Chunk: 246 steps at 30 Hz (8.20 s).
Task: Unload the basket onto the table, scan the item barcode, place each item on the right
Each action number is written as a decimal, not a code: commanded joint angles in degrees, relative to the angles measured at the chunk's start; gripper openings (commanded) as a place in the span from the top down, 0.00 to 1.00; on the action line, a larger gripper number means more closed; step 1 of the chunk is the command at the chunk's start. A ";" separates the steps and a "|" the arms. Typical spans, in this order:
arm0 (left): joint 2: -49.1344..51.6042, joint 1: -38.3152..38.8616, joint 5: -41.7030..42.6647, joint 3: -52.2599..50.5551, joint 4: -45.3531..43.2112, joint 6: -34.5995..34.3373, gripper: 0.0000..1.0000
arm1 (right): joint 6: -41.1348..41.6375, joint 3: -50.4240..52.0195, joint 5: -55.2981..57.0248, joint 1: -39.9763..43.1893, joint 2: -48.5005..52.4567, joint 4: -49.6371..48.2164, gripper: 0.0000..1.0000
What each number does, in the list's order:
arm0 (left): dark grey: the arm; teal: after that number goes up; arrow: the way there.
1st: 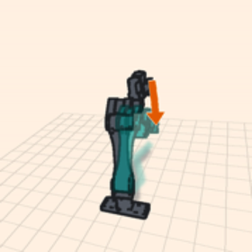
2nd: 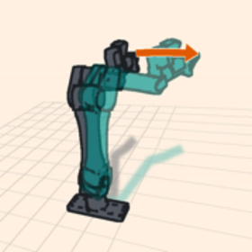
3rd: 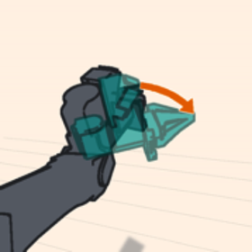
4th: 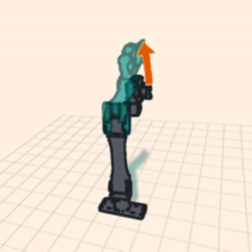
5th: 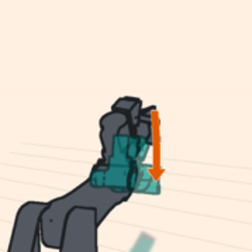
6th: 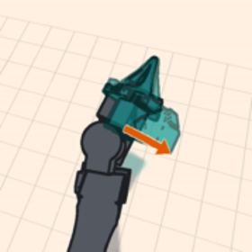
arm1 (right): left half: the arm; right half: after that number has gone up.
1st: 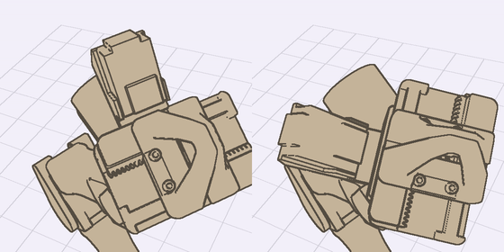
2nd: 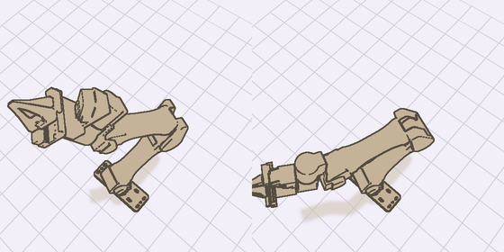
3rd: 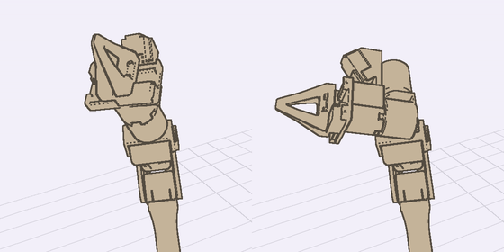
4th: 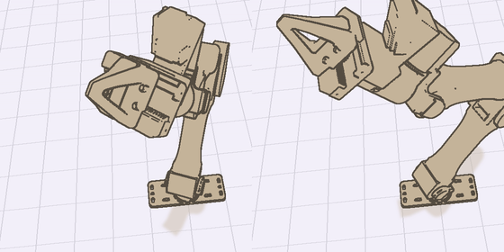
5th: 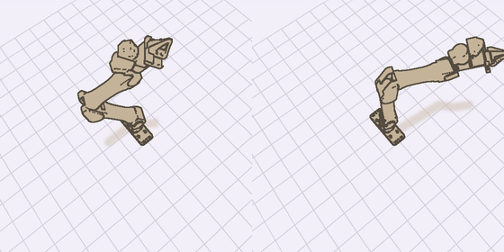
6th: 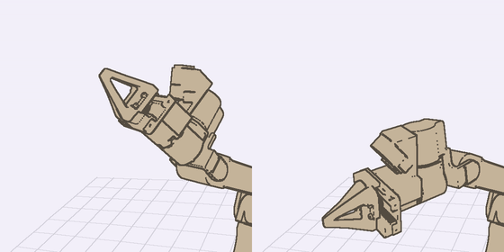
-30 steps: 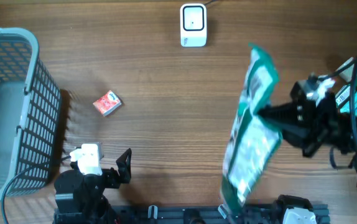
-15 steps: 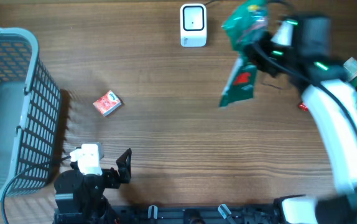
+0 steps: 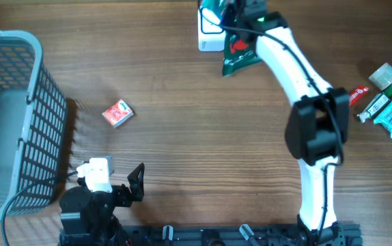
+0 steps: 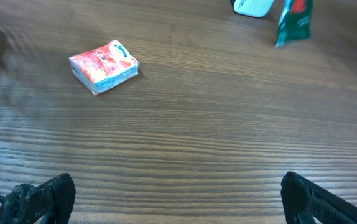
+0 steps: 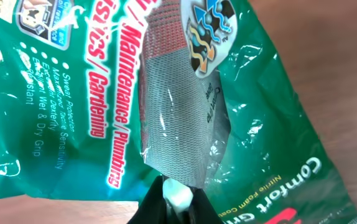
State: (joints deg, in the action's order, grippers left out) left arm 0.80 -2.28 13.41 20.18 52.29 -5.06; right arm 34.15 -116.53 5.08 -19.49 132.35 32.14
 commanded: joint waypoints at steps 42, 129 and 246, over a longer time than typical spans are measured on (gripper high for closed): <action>-0.42 -0.24 0.46 -0.15 -0.28 0.26 0.00 | -10.67 -3.82 -40.33 7.19 -13.46 36.41 0.00; -0.42 -0.24 0.46 -0.15 -0.28 0.26 0.00 | 84.30 -1.07 -56.50 20.17 -4.50 60.04 0.95; -0.42 -0.24 0.46 -0.15 -0.28 0.28 0.01 | 13.14 18.40 -5.88 55.95 -22.84 40.04 0.00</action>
State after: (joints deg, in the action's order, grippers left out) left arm 0.80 -2.28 13.41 20.18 52.29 -5.06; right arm 52.95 -91.13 4.16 36.75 110.37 69.25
